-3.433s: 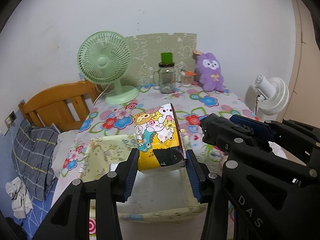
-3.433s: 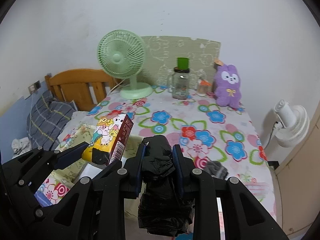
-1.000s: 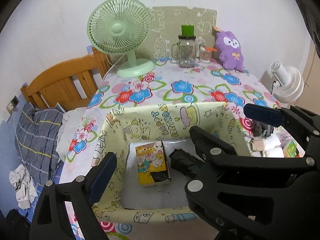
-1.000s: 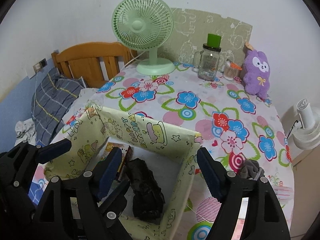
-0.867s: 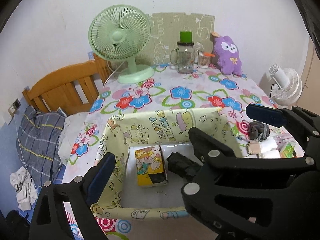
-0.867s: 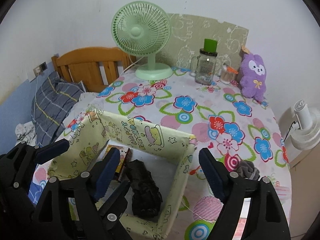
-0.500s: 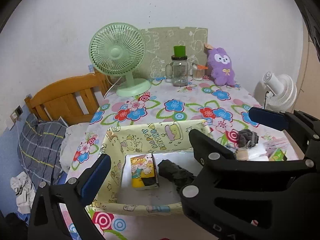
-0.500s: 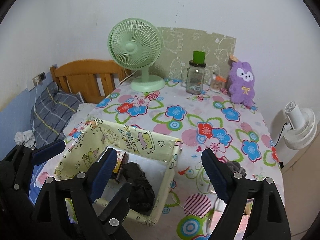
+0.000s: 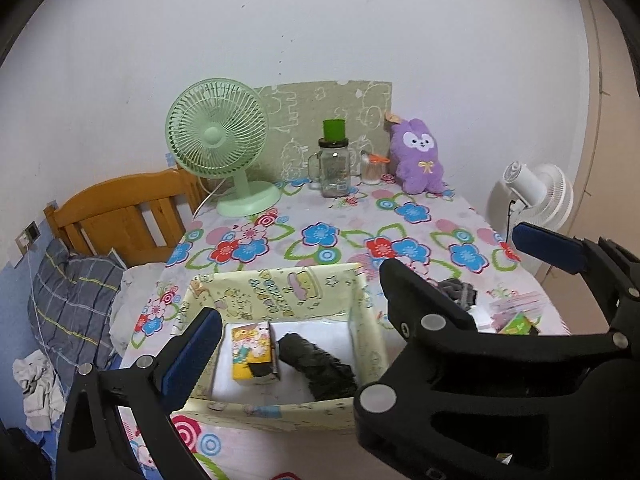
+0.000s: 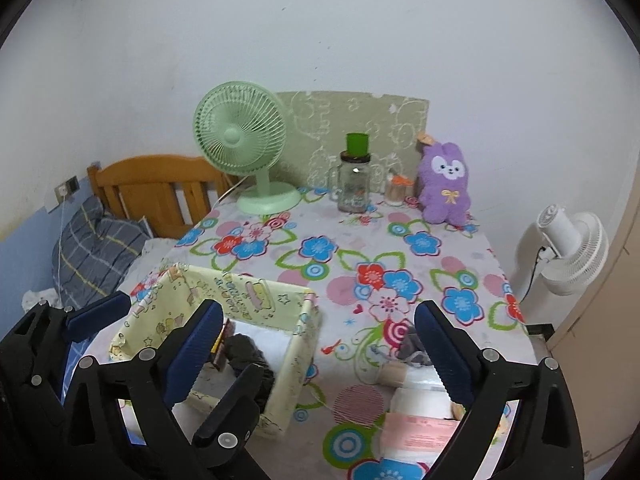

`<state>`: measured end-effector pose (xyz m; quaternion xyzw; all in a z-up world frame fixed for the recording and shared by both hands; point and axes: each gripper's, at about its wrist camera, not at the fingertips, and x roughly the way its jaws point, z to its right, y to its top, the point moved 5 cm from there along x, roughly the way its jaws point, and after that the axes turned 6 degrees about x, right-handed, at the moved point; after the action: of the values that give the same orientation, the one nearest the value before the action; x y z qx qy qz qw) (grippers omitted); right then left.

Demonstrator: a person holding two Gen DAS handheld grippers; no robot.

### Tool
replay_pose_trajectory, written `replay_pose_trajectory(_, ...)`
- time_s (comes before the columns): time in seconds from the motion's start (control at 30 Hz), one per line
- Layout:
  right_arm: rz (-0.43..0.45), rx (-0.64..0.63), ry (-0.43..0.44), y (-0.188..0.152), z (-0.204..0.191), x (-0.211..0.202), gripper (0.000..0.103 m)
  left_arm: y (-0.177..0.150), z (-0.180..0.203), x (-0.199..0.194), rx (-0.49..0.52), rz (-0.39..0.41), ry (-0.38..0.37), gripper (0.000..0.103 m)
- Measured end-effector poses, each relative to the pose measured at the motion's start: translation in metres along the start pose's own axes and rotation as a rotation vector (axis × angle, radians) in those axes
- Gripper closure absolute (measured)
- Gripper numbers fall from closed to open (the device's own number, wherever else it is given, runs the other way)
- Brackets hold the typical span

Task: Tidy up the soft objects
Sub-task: 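Withdraw both grippers from the box back toward the remaining items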

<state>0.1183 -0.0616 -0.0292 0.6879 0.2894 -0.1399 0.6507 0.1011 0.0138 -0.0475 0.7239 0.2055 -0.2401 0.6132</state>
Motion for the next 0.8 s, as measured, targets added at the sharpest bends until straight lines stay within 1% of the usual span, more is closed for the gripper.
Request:
replay_pose_trajectory(0.13,0.022,0.017,-0.013,0.000,0.013,-0.010,0.003,0.003,0.012,-0.006,0.000,0.029,0.000,0.000)
replay_pose_trajectory(0.27,0.063,0.029,-0.044,-0.001,0.026,-0.021,0.000,0.006,0.028,-0.012,0.013,0.060,0.007,0.000)
replay_pose_trajectory(0.63,0.090,0.055,-0.098,-0.013,0.069,-0.038,0.000,0.004,0.069,-0.008,0.025,0.072,-0.042,0.000)
replay_pose_trajectory(0.8,0.071,0.073,-0.124,-0.022,0.087,-0.036,0.000,-0.001,0.086,0.000,0.032,0.059,-0.066,0.000)
